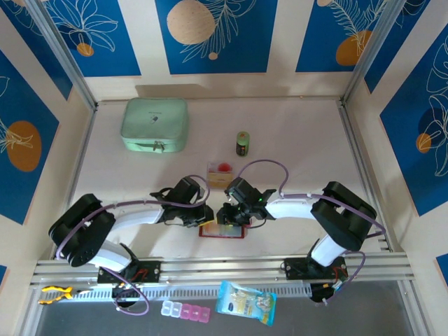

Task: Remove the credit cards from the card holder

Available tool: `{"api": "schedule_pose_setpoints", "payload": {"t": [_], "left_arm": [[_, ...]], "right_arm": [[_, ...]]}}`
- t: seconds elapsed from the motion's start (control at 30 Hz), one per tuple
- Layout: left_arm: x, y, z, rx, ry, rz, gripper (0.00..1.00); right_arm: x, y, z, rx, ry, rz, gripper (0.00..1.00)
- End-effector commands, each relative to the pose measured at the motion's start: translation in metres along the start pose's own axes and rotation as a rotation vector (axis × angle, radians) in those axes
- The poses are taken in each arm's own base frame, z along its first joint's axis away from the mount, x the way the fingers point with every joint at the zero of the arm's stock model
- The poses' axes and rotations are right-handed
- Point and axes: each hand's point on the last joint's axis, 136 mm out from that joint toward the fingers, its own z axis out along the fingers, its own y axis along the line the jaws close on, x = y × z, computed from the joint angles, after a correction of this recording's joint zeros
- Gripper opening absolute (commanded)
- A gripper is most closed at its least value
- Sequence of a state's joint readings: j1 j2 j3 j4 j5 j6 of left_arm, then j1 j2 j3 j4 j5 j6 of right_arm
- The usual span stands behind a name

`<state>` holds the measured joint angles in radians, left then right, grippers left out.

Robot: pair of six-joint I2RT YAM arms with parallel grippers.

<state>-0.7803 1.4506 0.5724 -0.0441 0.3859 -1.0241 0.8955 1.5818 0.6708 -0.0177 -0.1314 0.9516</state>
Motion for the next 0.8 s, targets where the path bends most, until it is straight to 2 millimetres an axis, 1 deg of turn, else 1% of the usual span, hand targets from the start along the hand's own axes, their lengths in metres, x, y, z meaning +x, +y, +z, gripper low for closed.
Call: {"api": "schedule_pose_setpoints", "payload": {"t": [0.0, 0.13, 0.27, 0.33, 0.57, 0.77], "left_arm": [[0.0, -0.016, -0.003, 0.031, 0.006, 0.011, 0.19], [0.0, -0.018, -0.004, 0.034, 0.009, 0.014, 0.19], [-0.001, -0.022, -0.008, 0.026, 0.005, 0.028, 0.19], [-0.001, -0.026, -0.011, 0.028, 0.004, 0.037, 0.19], [-0.001, -0.039, -0.013, 0.03, 0.01, 0.062, 0.19], [0.001, -0.051, -0.009, 0.026, 0.023, 0.085, 0.2]], "right_arm": [[0.009, -0.012, -0.002, 0.032, 0.017, 0.012, 0.25], [0.005, -0.005, -0.013, 0.021, -0.011, -0.009, 0.27], [-0.001, 0.001, -0.031, 0.034, -0.062, -0.036, 0.3], [-0.003, 0.0, -0.04, 0.051, -0.081, -0.042, 0.31], [-0.008, -0.013, -0.068, 0.061, -0.139, -0.02, 0.32], [-0.008, -0.029, -0.088, 0.037, -0.191, 0.018, 0.33]]}}
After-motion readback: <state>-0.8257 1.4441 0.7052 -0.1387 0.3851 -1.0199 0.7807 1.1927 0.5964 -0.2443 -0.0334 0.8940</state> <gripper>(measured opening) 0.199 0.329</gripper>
